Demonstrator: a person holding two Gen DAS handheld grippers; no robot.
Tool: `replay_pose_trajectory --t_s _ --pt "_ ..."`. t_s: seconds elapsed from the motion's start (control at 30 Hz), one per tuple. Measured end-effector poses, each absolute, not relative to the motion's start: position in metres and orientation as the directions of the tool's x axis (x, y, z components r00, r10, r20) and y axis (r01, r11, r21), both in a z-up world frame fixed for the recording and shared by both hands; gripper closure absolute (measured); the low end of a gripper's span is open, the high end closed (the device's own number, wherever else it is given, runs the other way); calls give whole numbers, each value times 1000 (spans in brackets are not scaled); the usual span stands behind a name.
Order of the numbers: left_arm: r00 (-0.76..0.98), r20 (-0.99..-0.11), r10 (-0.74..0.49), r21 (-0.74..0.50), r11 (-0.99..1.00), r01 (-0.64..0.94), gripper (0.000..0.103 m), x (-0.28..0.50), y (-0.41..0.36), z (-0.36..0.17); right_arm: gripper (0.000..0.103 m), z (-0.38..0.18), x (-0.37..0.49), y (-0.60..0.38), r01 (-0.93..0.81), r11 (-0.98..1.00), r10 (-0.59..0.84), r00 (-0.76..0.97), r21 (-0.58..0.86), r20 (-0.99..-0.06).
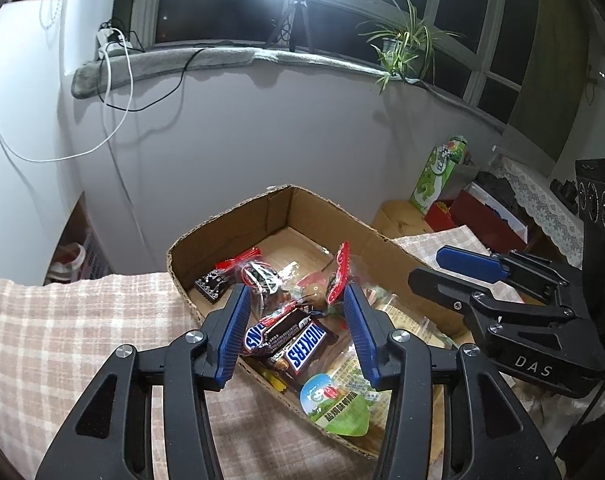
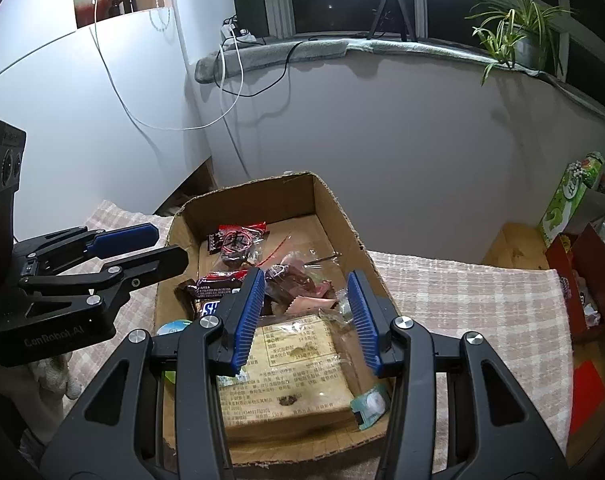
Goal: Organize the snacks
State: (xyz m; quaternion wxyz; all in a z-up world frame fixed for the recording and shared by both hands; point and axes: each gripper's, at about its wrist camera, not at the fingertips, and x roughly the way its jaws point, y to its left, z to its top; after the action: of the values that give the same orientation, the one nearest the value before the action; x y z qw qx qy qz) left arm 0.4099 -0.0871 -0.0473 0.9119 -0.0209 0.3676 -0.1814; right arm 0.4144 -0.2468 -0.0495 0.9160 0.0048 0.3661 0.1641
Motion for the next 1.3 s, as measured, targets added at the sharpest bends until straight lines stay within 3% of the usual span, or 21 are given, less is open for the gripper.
replay_pose_trajectory --t_s 0.27,0.3,0.33,0.37,0.6,0.73,1.3 --pt "681 -645 -346 -167 934 316 52 392 -86 -40 55 -42 394 -252 -278 952 292 699 128 -653" --pt "685 -641 -345 -165 934 316 49 389 -86 -38 49 -41 391 -252 -276 953 289 703 125 -650" --pt "692 -635 -344 -164 935 314 47 384 -85 -36 31 -39 386 -252 -271 955 284 710 121 -644" --pt "697 -629 -345 -165 935 313 47 379 -84 -34 21 -37 380 -253 -262 958 275 724 116 -632" --pt "727 -603 -329 -167 943 288 39 350 -77 -25 19 -28 346 -254 -237 967 246 762 95 -599" --pt "740 -597 -311 -157 949 272 33 335 -77 -24 6 -31 330 -251 -218 974 210 773 59 -598" --pt "780 -583 -229 -102 973 209 32 308 -78 -17 6 -28 305 -263 -186 980 193 784 73 -590"
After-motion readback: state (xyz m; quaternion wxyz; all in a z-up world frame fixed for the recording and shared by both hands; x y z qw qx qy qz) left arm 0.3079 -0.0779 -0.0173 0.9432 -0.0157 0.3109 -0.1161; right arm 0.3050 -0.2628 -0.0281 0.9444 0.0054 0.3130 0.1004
